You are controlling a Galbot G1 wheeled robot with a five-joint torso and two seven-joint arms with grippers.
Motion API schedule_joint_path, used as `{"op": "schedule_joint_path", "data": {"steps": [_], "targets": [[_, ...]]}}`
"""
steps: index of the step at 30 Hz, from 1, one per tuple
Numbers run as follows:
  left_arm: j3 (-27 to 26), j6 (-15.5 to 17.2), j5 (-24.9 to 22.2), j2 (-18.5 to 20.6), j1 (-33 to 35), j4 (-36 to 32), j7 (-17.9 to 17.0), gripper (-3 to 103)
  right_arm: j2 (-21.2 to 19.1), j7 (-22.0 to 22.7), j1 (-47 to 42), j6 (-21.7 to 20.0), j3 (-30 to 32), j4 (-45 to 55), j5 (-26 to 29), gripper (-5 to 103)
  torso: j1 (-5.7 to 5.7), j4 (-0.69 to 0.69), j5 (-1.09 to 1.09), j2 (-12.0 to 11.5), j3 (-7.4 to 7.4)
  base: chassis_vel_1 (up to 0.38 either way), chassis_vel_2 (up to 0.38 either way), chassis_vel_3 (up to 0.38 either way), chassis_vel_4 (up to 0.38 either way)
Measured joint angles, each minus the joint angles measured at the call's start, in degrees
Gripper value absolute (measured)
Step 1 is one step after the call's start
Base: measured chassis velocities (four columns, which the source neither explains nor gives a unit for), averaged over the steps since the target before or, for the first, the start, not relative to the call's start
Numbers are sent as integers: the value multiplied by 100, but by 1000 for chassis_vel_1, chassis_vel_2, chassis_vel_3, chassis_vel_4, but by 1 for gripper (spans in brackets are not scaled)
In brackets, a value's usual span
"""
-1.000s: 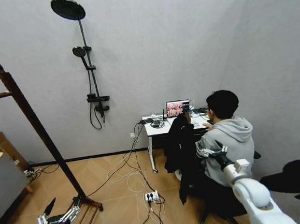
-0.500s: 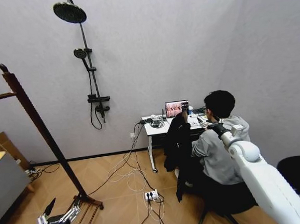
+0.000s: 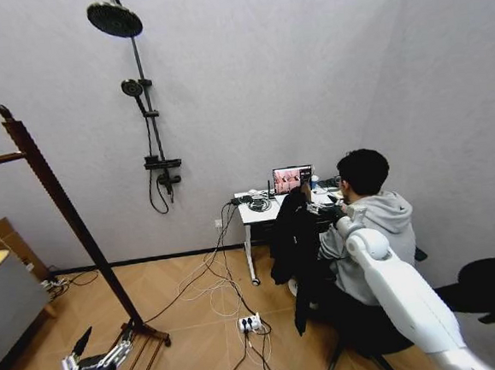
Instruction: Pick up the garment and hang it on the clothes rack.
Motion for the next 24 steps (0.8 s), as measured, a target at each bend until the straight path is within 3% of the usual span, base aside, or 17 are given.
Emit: {"op": "schedule_joint_path", "data": {"steps": [4,7,9,12,23,24], "targets": [[0,0,0,0,0,0,0,100,64,16,344,20,-157,-277,-5,103,0,1,-1,0,0,0,0,0,0],[0,0,0,0,0,0,0,100,56,34,531,32,-275,-363,10,99,0,1,-1,0,0,0,0,0,0],[0,0,0,0,0,0,0,100,11,82,581,12,-332,-366,16,90,0,0,-1,0,0,0,0,0,0],[0,0,0,0,0,0,0,100,-8,91,582,-9,-337,-376,19,85,0,-1,0,0,0,0,0,0,0],[0,0,0,0,0,0,0,100,-99,-137,376,-6,-144,-345,101,42,0,0,1,0,0,0,0,0,0],[0,0,0,0,0,0,0,100,-99,-137,376,-6,-144,-345,101,42,0,0,1,0,0,0,0,0,0]]}}
